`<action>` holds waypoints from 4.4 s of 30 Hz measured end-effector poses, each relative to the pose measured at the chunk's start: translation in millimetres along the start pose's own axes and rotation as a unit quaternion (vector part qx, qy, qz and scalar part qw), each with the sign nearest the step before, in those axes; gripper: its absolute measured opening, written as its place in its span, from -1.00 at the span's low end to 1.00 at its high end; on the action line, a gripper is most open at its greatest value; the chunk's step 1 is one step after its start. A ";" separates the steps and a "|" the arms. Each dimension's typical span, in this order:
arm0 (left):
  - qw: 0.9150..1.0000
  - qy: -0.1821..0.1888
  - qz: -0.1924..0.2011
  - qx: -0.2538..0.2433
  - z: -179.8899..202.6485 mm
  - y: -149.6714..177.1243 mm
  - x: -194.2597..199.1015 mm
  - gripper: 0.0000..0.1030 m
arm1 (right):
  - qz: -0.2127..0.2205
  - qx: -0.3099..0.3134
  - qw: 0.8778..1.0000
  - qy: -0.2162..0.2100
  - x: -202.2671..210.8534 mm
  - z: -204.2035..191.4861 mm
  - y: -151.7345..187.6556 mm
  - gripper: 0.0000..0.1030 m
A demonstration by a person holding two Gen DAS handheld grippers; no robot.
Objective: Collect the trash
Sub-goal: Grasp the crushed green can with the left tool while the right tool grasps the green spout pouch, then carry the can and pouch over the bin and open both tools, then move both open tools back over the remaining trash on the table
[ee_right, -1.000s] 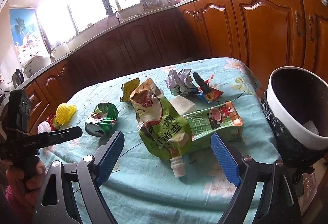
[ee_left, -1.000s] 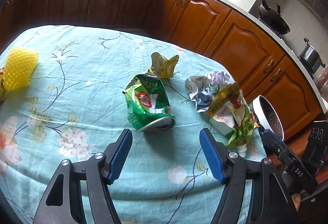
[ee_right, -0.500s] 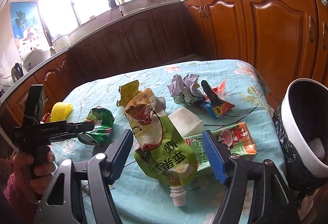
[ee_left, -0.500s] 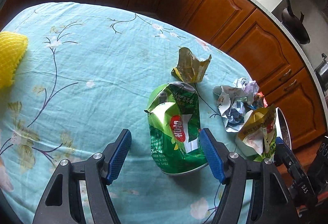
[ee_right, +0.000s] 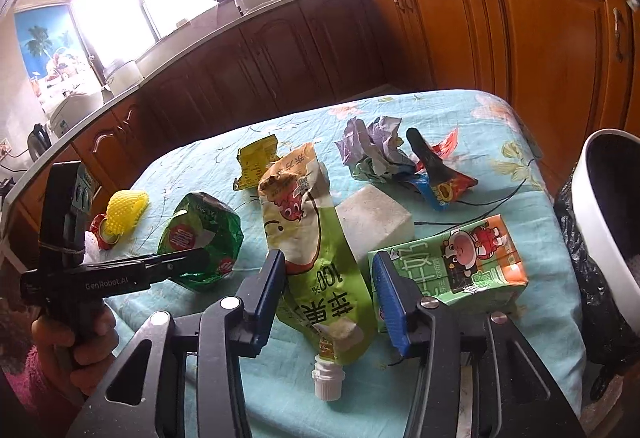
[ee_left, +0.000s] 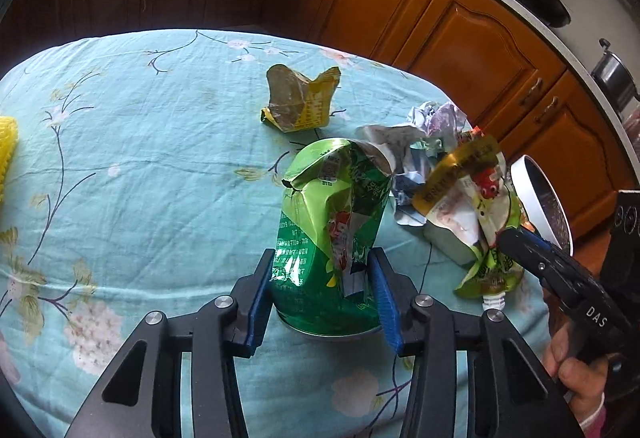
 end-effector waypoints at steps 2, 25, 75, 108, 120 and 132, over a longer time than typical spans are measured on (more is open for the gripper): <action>1.000 0.000 0.000 -0.006 2.8 1.1 0.4 -0.14 | -0.008 0.004 1.000 -0.009 -0.6 -3.6 0.9 -0.22; 0.993 0.038 0.032 -0.105 84.3 24.6 49.1 -0.18 | 0.097 -0.062 0.993 0.024 111.7 14.3 25.3 -0.92; 0.960 0.065 -0.051 -0.266 304.4 -43.1 -147.5 -0.19 | 0.070 -0.171 0.966 0.183 144.7 215.8 -8.0 -0.91; 0.984 0.063 0.006 -0.169 212.0 6.8 -52.5 0.12 | 0.134 -0.196 0.964 0.123 158.3 159.1 27.6 0.75; 0.992 0.037 0.025 -0.119 135.8 28.0 -5.1 0.16 | 0.113 -0.163 0.976 0.090 135.0 87.0 49.6 0.76; 0.996 0.023 0.023 -0.088 95.4 35.6 10.0 0.23 | 0.080 -0.152 0.982 0.077 109.1 57.0 58.4 0.75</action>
Point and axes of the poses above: each gripper's, at about its wrist camera, not at the fingertips, and x roughly against the way its jaws point, z to its right, y to its underside, the point moved 1 cm from there along -x, roughly the way its jaws point, and after that the axes turned 5 degrees about y, right-handed, at the moved point
